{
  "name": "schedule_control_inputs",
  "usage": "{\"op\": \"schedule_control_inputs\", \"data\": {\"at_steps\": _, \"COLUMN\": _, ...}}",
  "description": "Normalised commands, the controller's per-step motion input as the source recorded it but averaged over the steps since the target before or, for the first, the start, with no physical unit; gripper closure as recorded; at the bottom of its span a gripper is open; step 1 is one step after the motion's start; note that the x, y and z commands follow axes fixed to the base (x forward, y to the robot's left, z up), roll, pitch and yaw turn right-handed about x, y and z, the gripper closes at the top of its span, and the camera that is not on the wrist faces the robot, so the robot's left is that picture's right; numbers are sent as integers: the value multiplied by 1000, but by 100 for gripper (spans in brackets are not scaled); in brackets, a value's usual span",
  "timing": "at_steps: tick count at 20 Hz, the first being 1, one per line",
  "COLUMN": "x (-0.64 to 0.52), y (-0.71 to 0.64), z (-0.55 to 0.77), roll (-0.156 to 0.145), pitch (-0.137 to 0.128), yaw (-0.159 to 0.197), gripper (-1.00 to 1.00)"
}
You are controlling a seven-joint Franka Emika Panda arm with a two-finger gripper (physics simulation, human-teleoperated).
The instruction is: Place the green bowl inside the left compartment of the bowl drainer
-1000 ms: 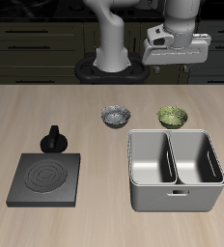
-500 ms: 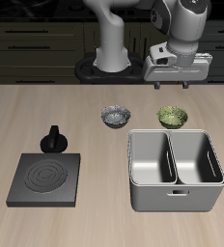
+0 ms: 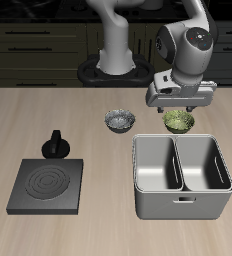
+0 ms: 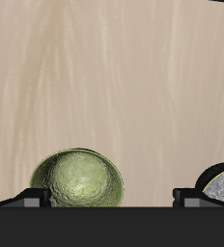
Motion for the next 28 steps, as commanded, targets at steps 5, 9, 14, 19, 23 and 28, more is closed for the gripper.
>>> {"op": "schedule_control_inputs", "data": {"at_steps": 5, "x": -280, "y": 61, "z": -548, "roll": 34, "pitch": 46, "yaw": -21, "gripper": -100}}
{"op": "schedule_control_inputs", "data": {"at_steps": 9, "x": -216, "y": -127, "z": -267, "roll": 6, "pitch": 2, "yaw": -21, "gripper": -100}}
{"op": "schedule_control_inputs", "data": {"at_steps": 14, "x": -248, "y": -147, "z": -234, "roll": 9, "pitch": 7, "yaw": -17, "gripper": -100}}
{"op": "schedule_control_inputs", "data": {"at_steps": 19, "x": -201, "y": -23, "z": -206, "roll": 38, "pitch": 24, "yaw": -21, "gripper": -100}}
{"op": "schedule_control_inputs", "data": {"at_steps": 23, "x": -203, "y": 21, "z": -519, "roll": 64, "pitch": 92, "yaw": -37, "gripper": 100}}
{"op": "schedule_control_inputs", "data": {"at_steps": 28, "x": -52, "y": -58, "z": -200, "roll": 19, "pitch": 29, "yaw": -3, "gripper": 100}}
